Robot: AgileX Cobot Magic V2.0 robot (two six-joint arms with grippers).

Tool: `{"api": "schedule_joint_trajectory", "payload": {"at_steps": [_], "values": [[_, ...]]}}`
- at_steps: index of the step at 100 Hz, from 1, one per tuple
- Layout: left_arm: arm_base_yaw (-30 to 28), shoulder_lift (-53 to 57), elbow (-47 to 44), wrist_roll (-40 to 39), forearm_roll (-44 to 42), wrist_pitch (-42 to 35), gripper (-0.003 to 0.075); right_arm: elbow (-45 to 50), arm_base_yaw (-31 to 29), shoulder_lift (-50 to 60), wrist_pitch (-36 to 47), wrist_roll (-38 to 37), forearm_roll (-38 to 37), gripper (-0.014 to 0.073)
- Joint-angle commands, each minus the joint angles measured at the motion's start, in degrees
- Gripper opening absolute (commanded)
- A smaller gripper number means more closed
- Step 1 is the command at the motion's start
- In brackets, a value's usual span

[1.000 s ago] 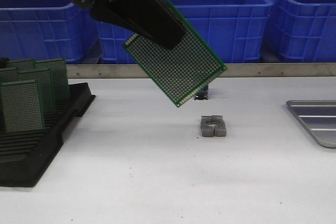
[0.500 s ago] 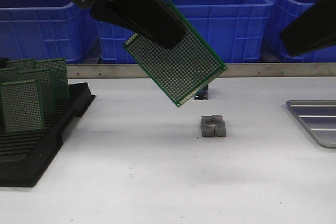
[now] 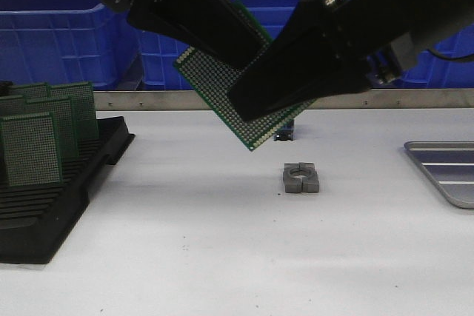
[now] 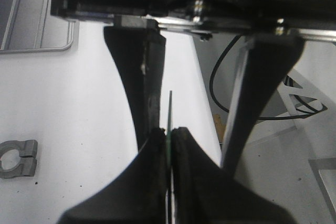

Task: Place circuit board on tray
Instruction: 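Bring the right gripper to the board and grasp its lower edge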

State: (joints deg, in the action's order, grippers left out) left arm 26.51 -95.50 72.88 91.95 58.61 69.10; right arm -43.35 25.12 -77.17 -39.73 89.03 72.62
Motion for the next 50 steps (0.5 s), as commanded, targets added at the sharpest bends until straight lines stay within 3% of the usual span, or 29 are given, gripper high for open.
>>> {"api": "schedule_joint_trajectory", "payload": {"at_steps": [1, 9, 15, 35, 50], "values": [[0.51, 2.13, 1.74, -0.55, 4.23, 3.46, -0.0018, -1.95, 0.0, 0.85, -1.46, 0.69, 2.72, 0.0167], [0.51, 2.13, 1.74, -0.55, 4.23, 3.46, 0.0003, -1.95, 0.0, 0.85, -1.46, 0.69, 2.72, 0.0018], [0.51, 2.13, 1.74, -0.55, 4.5, 3.46, 0.0062, -1.95, 0.0, 0.85, -1.46, 0.69, 2.72, -0.0072], [0.51, 2.13, 1.74, -0.55, 4.83, 2.91, 0.0358, -1.95, -0.11, 0.85, -1.79, 0.14, 2.72, -0.0064], [-0.95, 2.13, 2.4, -0.55, 4.95, 0.58, 0.0454, -1.4, -2.35, 0.85, -2.28, -14.58, 2.45, -0.0064]]}}
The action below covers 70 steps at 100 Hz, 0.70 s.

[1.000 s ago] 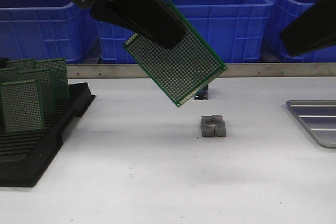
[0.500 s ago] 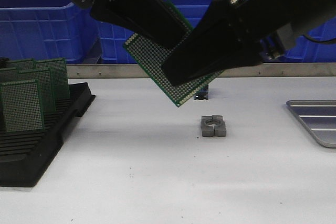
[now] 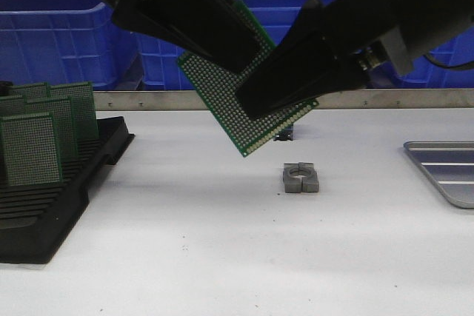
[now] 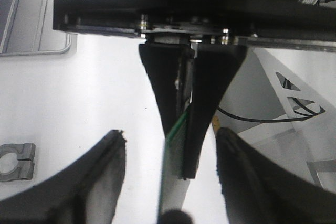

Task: Place circuit board on tray
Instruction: 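Bring the right gripper to the board and grasp its lower edge, then open the left gripper and carry the board with the right gripper toward the tray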

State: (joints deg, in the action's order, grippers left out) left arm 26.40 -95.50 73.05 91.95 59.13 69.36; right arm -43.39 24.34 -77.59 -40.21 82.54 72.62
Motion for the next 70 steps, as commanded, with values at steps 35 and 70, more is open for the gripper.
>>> {"api": "schedule_joint_trajectory", "payload": {"at_steps": [35, 70], "values": [[-5.18, 2.13, 3.61, -0.55, 5.31, 0.22, 0.0452, -1.37, -20.43, 1.26, -4.89, -26.05, -4.26, -0.0064], [-5.28, 2.13, 3.61, -0.55, 5.31, 0.35, 0.0452, -1.37, -35.38, -3.7, 11.27, -26.05, -4.86, -0.0064]]}}
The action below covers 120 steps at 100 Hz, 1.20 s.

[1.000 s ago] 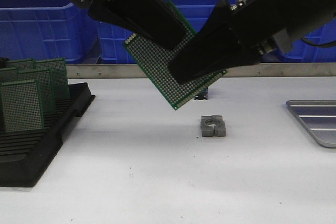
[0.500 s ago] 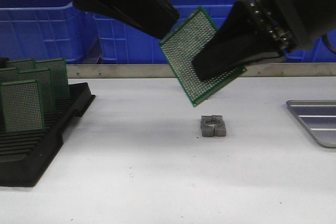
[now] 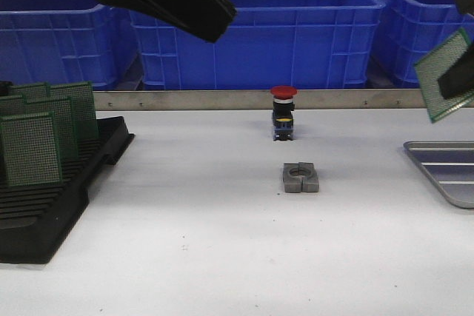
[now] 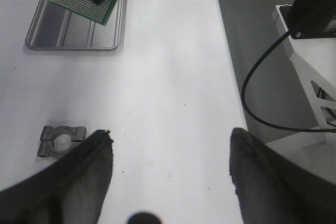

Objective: Place circuit board on tray

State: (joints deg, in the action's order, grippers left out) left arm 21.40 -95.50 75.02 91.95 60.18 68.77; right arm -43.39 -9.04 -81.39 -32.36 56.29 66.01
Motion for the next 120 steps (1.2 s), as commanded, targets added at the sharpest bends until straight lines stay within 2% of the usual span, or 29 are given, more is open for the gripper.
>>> {"api": "schedule_joint_trajectory", "payload": {"at_steps": [1, 19, 26, 31, 36, 41, 48, 54, 67, 86, 120], "values": [[-0.28, 2.13, 1.63, -0.55, 4.26, 0.94, 0.0452, -1.37, -2.13, -0.04, 3.64, 0.2, 1.76, -0.0064], [-0.28, 2.13, 1.63, -0.55, 4.38, 0.94, 0.0452, -1.37, -3.34, -3.09, 5.84, 0.2, 1.8, -0.0062], [-0.28, 2.13, 1.63, -0.55, 4.38, 0.94, 0.0452, -1.37, -3.34, -3.59, 5.85, 0.2, 1.8, -0.001], [-0.28, 2.13, 1.63, -0.55, 4.38, 0.94, 0.0452, -1.37, -3.34, -3.71, 6.13, 0.2, 1.8, 0.0077], [-0.28, 2.13, 1.63, -0.55, 4.38, 0.94, 0.0452, -1.49, -3.34, -3.71, 6.46, 0.25, 1.8, 0.0208], [-0.28, 2.13, 1.63, -0.55, 4.38, 0.94, 0.0452, -1.49, -3.34, -3.71, 7.45, 0.25, 1.74, 0.0387], [-0.28, 2.13, 1.63, -0.55, 4.38, 0.83, 0.0452, -1.49, -3.34, -3.71, 8.99, 0.37, 1.69, 0.0578], [-0.28, 2.13, 1.63, -0.55, 4.38, 0.74, 0.0452, -1.49, -3.34, -3.71, 9.96, 0.39, 1.69, 0.0669], [-1.15, 2.13, 1.63, -0.55, 4.38, 0.2, 0.0452, -1.49, -3.34, -3.71, 10.08, 0.39, 1.61, 0.0621], [-5.68, 3.32, 1.63, -0.55, 2.55, 0.2, 0.0452, -1.49, -3.34, -3.71, 9.28, 0.39, 1.61, 0.0612], [-16.09, 4.99, 1.63, -0.55, -22.96, -0.94, 0.0452, -1.49, -3.34, -3.71, 8.39, 0.39, 1.61, 0.0612]]}}
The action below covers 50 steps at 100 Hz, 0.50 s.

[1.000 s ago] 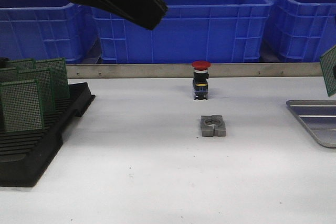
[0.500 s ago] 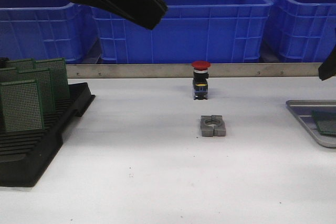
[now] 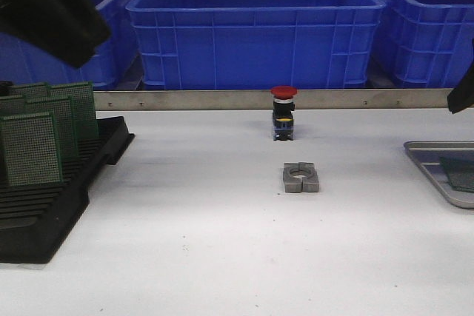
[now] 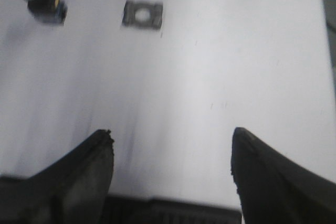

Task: Place circuit board on tray
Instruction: 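Grasp a second green board in the rack with the left gripper and lift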

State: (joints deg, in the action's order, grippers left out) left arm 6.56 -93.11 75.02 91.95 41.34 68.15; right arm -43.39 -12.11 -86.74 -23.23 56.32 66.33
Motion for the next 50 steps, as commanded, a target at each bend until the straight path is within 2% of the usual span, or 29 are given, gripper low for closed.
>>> {"api": "schedule_joint_trajectory", "payload": {"at_steps": [1, 16, 50], "values": [[-1.36, 2.6, 1.63, -0.55, -4.62, -0.45, 0.0452, -1.49, -0.27, 1.63, -0.74, 0.36, 1.29, 0.0612], [-1.96, 2.22, 1.63, -0.55, -13.19, -2.83, 0.0452, -1.49, -0.27, 1.63, -0.99, 0.36, 1.29, 0.0612], [-1.96, -4.87, 1.63, -2.33, -15.11, -6.26, 0.0452, -1.49, -0.27, 1.63, -1.86, 0.36, 1.29, 0.0612]]}}
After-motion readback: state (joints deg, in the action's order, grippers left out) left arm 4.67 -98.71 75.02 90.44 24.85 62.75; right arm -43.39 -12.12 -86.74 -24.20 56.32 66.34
